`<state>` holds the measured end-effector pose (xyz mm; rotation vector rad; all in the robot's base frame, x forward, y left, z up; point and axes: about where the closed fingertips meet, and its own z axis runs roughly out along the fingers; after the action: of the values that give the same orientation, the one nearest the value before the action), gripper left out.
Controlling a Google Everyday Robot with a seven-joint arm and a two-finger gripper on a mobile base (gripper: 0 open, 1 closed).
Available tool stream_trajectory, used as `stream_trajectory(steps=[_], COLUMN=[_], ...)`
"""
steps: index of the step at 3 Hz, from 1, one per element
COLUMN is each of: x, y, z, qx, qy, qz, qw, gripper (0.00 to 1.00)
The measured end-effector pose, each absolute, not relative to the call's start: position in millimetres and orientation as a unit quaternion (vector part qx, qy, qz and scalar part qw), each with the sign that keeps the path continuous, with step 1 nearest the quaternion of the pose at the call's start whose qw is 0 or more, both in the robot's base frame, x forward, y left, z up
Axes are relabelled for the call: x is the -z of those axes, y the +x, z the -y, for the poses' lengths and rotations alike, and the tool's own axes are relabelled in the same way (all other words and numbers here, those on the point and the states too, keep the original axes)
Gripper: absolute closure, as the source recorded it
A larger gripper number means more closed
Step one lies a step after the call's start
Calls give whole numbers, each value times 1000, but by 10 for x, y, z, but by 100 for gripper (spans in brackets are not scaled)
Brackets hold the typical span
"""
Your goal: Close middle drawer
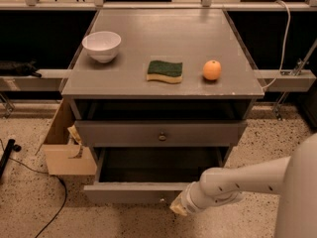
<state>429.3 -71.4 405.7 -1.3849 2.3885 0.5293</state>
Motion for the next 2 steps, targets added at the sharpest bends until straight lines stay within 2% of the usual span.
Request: stream_trajectory(steps=[2], x=[-4052], y=[4330], z=[687], qx=[-182], qy=[-490], qz=[-837], qw=[163], gripper=[94])
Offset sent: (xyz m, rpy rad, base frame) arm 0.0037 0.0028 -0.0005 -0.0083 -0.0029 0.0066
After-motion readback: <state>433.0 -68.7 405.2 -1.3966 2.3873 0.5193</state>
